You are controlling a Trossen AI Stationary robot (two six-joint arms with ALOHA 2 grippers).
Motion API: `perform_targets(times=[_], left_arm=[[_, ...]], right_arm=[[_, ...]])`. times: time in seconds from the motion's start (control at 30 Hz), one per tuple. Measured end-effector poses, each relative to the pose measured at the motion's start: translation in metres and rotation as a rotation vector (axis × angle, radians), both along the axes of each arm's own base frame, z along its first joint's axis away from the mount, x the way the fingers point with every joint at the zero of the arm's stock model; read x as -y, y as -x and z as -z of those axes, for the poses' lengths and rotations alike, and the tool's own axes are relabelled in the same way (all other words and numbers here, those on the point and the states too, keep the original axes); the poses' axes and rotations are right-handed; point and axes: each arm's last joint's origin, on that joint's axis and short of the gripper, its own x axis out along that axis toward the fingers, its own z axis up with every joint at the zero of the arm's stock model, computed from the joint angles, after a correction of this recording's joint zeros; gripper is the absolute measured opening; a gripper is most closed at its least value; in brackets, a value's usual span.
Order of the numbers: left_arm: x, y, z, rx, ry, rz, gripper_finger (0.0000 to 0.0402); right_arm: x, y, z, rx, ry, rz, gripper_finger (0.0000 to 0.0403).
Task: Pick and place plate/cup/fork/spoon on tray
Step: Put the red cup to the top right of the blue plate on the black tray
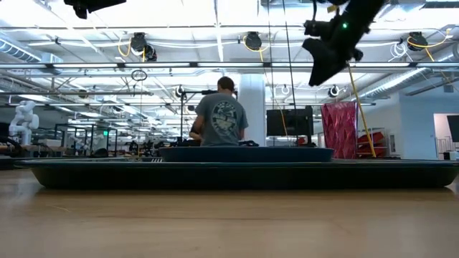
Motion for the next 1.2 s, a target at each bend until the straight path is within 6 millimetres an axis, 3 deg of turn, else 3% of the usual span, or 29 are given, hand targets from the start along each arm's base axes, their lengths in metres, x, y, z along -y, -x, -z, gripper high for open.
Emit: perform_targets(times=[0.13, 0.27, 0.6, 0.97, 1.2], left_arm=[[0.0, 0.0, 0.0, -0.001, -0.001, 0.0, 0.0152], [0.0, 0.0, 0.0, -0.001, -0.001, 0.0, 0.0152], [0.0, 0.0, 0.001, -0.014, -0.003, 0.0, 0.0152], [0.0, 0.0, 0.001, -0.015, -0.003, 0.0, 0.0152], [0.0, 0.0, 0.001, -0.014, -0.003, 0.0, 0.0152]], right_arm=[[0.021, -0.001, -0.026, -0.068, -0.094, 0.045, 0.0112], [0.046, 0.0, -0.037, -0.136, -0.189, 0.08, 0.0112], [0.09, 0.003, -0.011, -0.251, -0.416, 0.163, 0.0112], [0.101, 0.005, -0.005, -0.28, -0.429, 0.18, 0.0158], [0.102, 0.003, -0.002, -0.297, -0.437, 0.17, 0.0155]])
